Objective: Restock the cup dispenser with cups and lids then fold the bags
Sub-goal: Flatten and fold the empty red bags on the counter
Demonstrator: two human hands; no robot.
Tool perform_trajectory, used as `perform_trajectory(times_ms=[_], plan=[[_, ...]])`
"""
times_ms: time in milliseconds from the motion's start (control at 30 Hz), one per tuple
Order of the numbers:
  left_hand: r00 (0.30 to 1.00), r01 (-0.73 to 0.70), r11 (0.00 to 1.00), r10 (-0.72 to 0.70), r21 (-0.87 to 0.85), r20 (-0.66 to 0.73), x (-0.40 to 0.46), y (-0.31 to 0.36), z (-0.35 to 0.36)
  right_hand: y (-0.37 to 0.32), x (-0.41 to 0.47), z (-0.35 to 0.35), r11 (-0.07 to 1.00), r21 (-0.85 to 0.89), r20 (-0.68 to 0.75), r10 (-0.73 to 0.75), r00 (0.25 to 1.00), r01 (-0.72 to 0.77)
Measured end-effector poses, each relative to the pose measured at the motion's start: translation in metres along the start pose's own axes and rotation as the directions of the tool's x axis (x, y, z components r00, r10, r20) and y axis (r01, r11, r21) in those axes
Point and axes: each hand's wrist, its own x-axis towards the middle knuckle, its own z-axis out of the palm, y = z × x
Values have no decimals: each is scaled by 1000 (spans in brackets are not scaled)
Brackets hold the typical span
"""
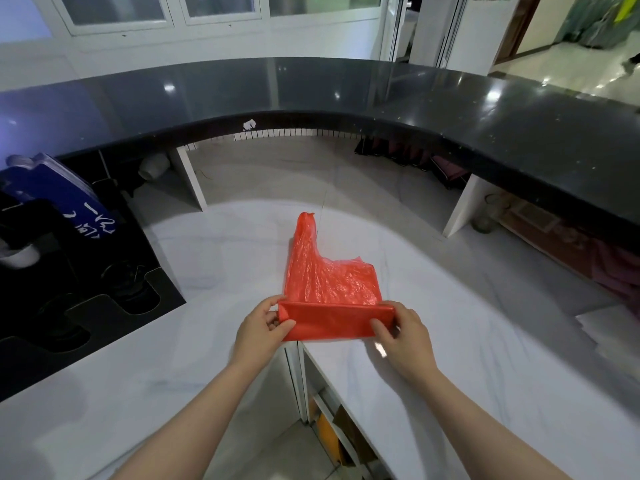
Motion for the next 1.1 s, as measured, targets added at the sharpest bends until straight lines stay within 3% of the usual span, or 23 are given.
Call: perform_trajectory(times_ms=[200, 367, 467, 567, 667, 733, 867, 1100], plan=[[991, -127, 969, 133, 210, -14, -5, 2, 3, 1, 1, 6, 996, -35, -88, 81, 993, -85], [950, -303, 822, 302, 482, 82, -8, -4, 11, 2, 1, 8, 986, -147, -94, 69, 993, -83], [887, -426, 588, 421, 688, 190, -9, -8, 14, 1, 1, 7, 985, -164, -68, 42, 997, -52], [873, -477, 369, 303, 798, 382, -6, -17, 13, -2, -4, 6, 954, -288, -45, -99, 994, 82], [876, -483, 360, 188, 798, 445, 0, -21, 11, -7, -9, 8, 792, -542, 84, -283, 956, 282], [867, -497, 365, 188, 787, 461, 3, -20, 9, -7, -7, 10, 728, -573, 259, -275, 926, 376], [868, -496, 399, 199, 771, 455, 2, -19, 5, -4, 2, 11, 764, -546, 380, -139, 914, 343], [830, -558, 500, 336, 662, 445, -4, -14, -3, -6, -12, 1, 836, -450, 380, -139, 915, 314]])
